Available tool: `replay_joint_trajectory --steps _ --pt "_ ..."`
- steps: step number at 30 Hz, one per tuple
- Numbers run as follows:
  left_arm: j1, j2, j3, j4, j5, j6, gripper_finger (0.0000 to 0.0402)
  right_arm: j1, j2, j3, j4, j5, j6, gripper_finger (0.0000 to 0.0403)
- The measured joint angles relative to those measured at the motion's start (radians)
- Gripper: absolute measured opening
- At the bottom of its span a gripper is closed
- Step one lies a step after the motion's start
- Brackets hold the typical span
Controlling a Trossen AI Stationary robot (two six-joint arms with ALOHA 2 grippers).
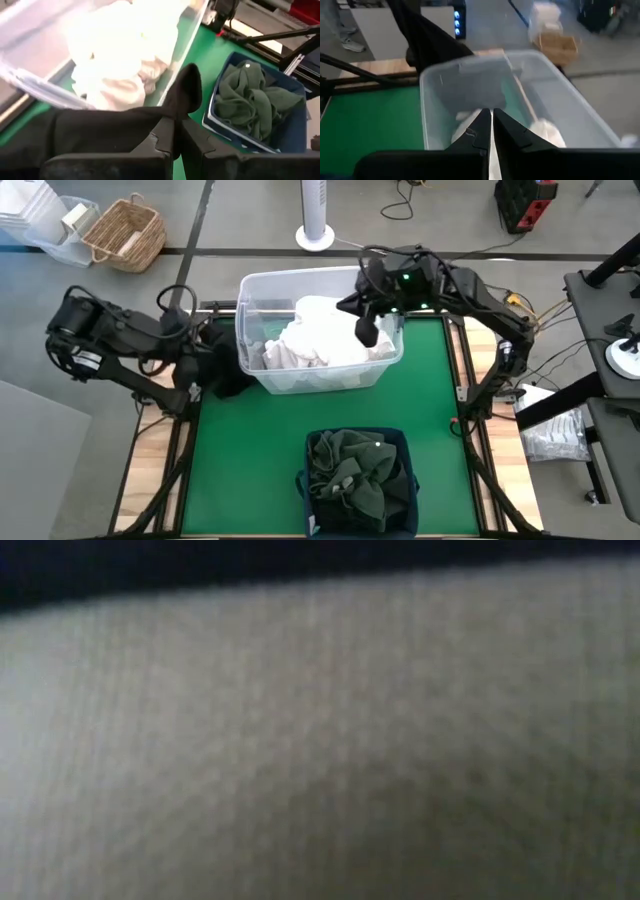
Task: Sort clothes
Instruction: Put the black shirt into the blue laundry bin
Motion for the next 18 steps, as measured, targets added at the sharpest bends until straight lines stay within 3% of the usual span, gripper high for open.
replay_joint_trajectory --steps 9,14,18 --pt "0.000 0.082 0.144 0.001 -0.052 0.078 0.0000 0.049 0.071 0.000 0.188 -0.006 -0.078 0.0047" --pt "0.000 0.116 0.206 0.000 -0.105 0.112 0.0000 0.065 0.111 0.000 0.319 -0.095 -0.089 0.0106" --pt "0.000 0.142 0.245 0.003 -0.132 0.127 0.0000 0.077 0.146 0.000 0.400 -0.103 -0.085 0.0164"
